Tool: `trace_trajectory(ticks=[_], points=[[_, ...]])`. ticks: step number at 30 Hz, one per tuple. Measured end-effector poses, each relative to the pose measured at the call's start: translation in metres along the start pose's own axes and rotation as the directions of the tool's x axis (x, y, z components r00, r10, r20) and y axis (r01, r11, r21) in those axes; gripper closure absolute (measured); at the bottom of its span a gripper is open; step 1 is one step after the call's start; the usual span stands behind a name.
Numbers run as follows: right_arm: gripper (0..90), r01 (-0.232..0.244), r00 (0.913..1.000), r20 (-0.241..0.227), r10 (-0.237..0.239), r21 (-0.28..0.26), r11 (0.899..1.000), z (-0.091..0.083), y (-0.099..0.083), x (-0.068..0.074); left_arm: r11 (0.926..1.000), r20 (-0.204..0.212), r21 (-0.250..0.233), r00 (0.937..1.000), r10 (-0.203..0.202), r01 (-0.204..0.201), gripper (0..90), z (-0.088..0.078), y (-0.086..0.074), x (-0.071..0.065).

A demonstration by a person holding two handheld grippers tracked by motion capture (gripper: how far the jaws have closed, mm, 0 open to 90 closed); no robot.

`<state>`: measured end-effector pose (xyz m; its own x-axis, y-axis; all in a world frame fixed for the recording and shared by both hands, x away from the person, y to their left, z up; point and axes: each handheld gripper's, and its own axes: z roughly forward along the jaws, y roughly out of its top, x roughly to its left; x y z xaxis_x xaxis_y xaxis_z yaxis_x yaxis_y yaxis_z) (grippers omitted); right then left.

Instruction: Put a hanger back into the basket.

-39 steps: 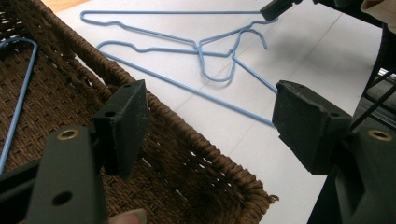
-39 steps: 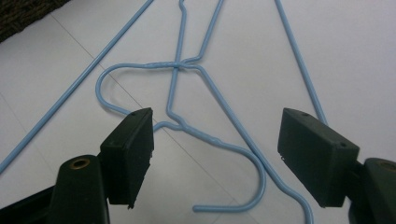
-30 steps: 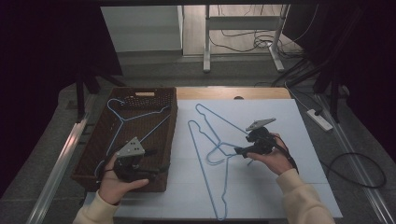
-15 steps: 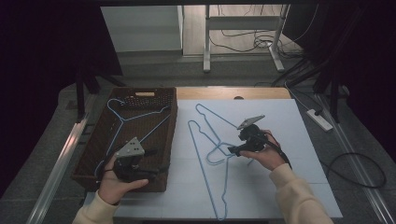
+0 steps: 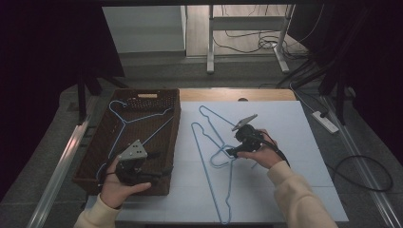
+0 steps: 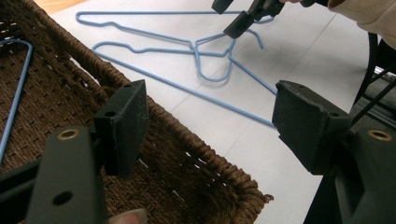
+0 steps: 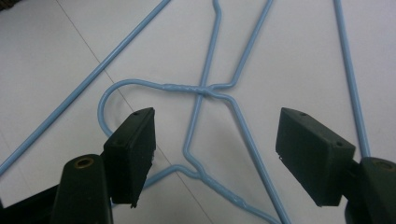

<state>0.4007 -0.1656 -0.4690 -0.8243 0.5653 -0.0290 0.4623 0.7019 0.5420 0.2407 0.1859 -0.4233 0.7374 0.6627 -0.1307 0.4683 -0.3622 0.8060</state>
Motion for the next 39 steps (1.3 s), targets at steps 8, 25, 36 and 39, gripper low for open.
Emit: trace_trajectory(ticks=[8,25,36,39], points=[[30.7,0.038,0.9993,-0.003,-0.038,0.034,0.999,0.006,0.007,0.006,1.0,0.003,-0.001,1.0,0.001,-0.001,27.5,0.0,0.0,0.0],[40.8,0.013,0.9971,0.073,-0.023,0.127,0.992,0.024,0.002,-0.021,1.0,0.006,0.003,1.0,0.005,-0.005,27.6,0.001,0.0,-0.001],[44.8,0.043,0.9961,0.069,-0.055,0.154,0.987,0.029,0.003,-0.023,1.0,0.012,0.001,0.9999,0.003,-0.003,27.6,0.001,0.0,-0.001],[45.3,0.055,0.9961,0.058,-0.066,0.168,0.984,0.032,0.004,-0.024,1.0,0.011,-0.001,0.9999,0.0,0.0,27.6,0.0,0.0,-0.001]])
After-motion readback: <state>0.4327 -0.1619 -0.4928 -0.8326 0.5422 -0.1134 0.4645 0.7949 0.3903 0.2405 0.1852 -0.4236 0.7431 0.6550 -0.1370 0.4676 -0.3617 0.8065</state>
